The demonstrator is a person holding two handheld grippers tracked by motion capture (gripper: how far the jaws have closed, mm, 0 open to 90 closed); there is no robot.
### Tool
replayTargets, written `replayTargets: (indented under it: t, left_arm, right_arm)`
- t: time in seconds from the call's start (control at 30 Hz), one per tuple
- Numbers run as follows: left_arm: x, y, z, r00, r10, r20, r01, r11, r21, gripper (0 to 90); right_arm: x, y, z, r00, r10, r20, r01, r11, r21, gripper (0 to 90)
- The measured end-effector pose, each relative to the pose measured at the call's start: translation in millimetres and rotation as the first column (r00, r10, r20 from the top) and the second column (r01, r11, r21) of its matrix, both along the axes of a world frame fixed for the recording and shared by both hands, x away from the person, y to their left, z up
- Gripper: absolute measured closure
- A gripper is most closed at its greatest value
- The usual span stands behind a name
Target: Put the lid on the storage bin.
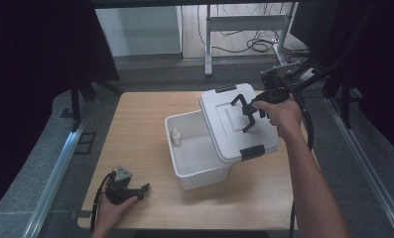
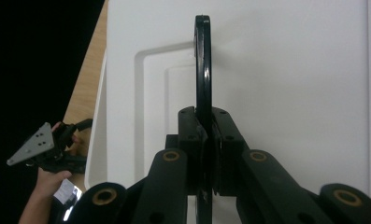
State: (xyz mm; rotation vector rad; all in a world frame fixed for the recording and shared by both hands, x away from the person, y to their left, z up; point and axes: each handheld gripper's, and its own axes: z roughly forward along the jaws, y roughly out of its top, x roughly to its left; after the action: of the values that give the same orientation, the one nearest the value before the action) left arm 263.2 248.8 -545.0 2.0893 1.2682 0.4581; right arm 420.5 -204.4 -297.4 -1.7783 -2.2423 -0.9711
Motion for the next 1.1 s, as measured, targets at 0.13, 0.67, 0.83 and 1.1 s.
replayTargets:
  t: [0.13, 0.67, 0.83, 1.1]
  left_arm:
    - [0.0, 0.0, 0.0, 1.0000, 0.000, 0.000, 0.000, 1.0000, 0.000, 12.6]
    - [0.0, -0.1, -0.1, 1.0000, 0.001, 0.002, -0.001, 1.0000, 0.000, 12.5]
    - [0.1, -0.1, -0.2, 1.0000, 0.001, 0.002, -0.001, 1.0000, -0.001, 12.5]
    - [0.1, -0.1, -0.2, 1.0000, 0.001, 0.001, -0.001, 1.0000, -0.001, 12.5]
  right_arm:
    - [1.4, 10.3, -3.6, 0.9998, 0.019, -0.007, -0.019, 1.000, -0.006, 84.6]
    - [3.1, 40.7, -9.8, 0.9985, 0.046, -0.029, -0.046, 0.999, -0.006, 84.6]
    - [2.7, 47.4, -10.5, 0.9981, 0.053, -0.032, -0.053, 0.999, -0.005, 84.5]
    - [1.9, 57.7, -11.9, 0.9981, 0.042, -0.045, -0.043, 0.999, -0.012, 84.5]
